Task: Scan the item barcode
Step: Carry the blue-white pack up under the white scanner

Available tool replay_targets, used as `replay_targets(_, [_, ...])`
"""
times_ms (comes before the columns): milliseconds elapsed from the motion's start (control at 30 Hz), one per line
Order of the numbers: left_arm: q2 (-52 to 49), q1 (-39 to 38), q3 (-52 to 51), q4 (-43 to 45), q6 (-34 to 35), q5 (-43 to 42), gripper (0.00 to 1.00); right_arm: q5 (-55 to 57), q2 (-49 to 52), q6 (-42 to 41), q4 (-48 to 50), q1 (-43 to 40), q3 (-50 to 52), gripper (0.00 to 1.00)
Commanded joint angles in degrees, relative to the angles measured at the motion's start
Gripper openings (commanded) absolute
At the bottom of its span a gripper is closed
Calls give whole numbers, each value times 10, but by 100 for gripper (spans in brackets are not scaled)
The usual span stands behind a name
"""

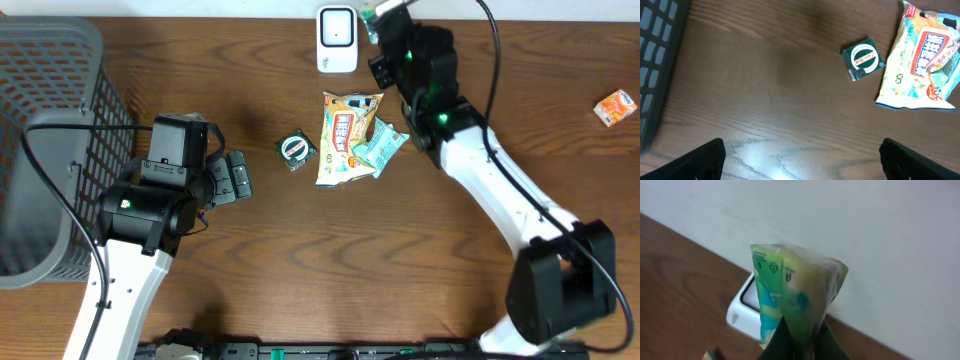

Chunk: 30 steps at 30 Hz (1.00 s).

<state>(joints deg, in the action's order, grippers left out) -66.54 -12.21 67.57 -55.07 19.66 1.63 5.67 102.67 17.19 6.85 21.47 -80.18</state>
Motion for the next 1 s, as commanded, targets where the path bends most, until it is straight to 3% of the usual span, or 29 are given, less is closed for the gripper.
replay_targets(0, [-1,1,5,0,5,-1,98,-2,77,14,-50,5,-122,1])
replay_targets(333, [-1,1,5,0,5,-1,98,19,297,103,-230,8,-445,1])
replay_targets(533, [-1,1,5,0,5,-1,98,81,344,184,-245,16,-468,1])
replay_targets(733, [-1,1,5,0,5,-1,98,115,369,324,-246,32,-468,1])
replay_targets(967, [-1,1,5,0,5,-1,98,136,372,341,-245,37,-468,1])
